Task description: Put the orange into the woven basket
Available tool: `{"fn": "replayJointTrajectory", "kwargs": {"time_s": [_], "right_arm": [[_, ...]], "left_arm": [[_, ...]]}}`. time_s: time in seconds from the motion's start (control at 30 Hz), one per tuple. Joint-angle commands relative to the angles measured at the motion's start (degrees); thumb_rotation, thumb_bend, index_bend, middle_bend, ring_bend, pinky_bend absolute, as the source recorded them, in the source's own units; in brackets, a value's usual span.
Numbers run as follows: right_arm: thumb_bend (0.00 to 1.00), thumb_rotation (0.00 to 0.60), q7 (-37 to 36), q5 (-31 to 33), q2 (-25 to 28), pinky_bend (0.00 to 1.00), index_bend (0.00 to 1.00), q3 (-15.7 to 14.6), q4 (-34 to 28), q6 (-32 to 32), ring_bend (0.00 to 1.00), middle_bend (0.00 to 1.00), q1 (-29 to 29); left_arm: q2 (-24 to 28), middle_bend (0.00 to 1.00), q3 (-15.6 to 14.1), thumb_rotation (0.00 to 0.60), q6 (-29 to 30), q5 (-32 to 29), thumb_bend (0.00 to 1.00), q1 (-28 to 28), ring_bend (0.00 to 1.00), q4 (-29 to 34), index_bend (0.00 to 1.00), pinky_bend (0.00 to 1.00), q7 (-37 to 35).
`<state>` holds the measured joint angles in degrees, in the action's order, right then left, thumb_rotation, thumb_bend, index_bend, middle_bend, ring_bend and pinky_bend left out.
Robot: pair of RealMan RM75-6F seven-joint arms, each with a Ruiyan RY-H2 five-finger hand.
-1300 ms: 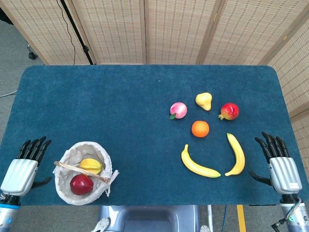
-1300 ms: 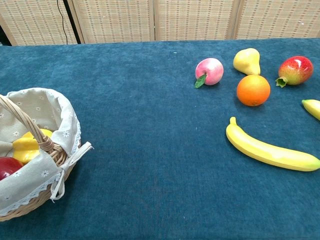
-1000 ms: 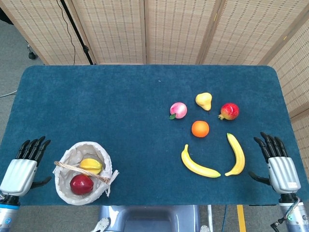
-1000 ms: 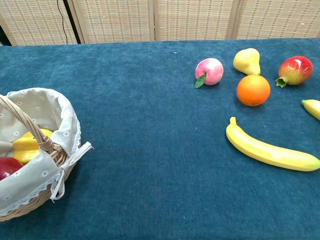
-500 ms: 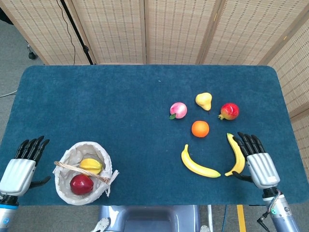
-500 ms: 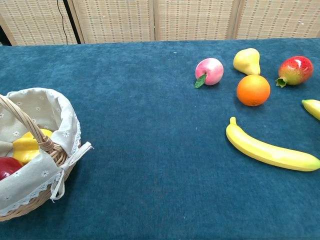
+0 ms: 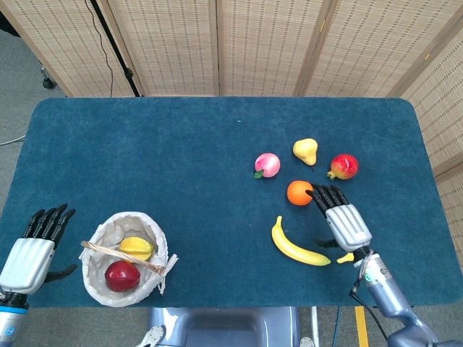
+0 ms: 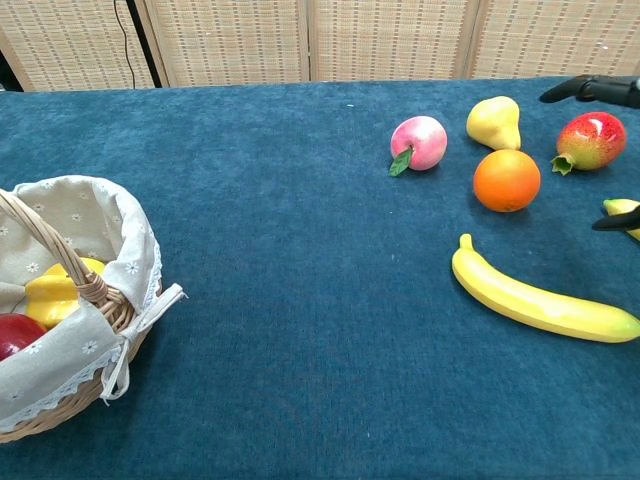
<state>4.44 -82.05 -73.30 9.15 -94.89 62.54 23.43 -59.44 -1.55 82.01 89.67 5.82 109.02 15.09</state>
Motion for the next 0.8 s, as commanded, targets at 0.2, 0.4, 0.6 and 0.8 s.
{"fn": "replayJointTrajectory", "kwargs": {"time_s": [0.2,0.4,0.6,0.8], "right_arm": [[0.00,0.600,-2.2,5.2,-5.6,0.00,0.09,2.5,8.0,-6.4,0.01,0.04,5.7],[0.00,0.600,-3.9,8.5,-8.7,0.00,0.10,3.9,13.6,-10.1,0.01,0.04,8.9],[0.00,0.600,-5.4,10.0,-11.4,0.00,0.11,4.4,18.5,-12.1,0.01,0.04,11.1],[0.00,0.600,-7.7,9.7,-13.7,0.00,0.12,4.0,23.6,-12.9,0.01,0.04,12.4]], "left_arm": [[0.1,0.00,0.0,0.600,0.0,0.0,0.02,0.0,0.00,0.0,0.00,0.00,-0.2],[0.0,0.00,-0.1,0.600,-0.3,0.1,0.02,0.1,0.00,0.0,0.00,0.00,-0.1],[0.1,0.00,-0.1,0.600,-0.3,0.1,0.02,0.1,0.00,0.0,0.00,0.00,-0.3],[0.3,0.00,-0.4,0.600,-0.2,0.8,0.02,0.1,0.00,0.1,0.00,0.00,-0.6]]}}
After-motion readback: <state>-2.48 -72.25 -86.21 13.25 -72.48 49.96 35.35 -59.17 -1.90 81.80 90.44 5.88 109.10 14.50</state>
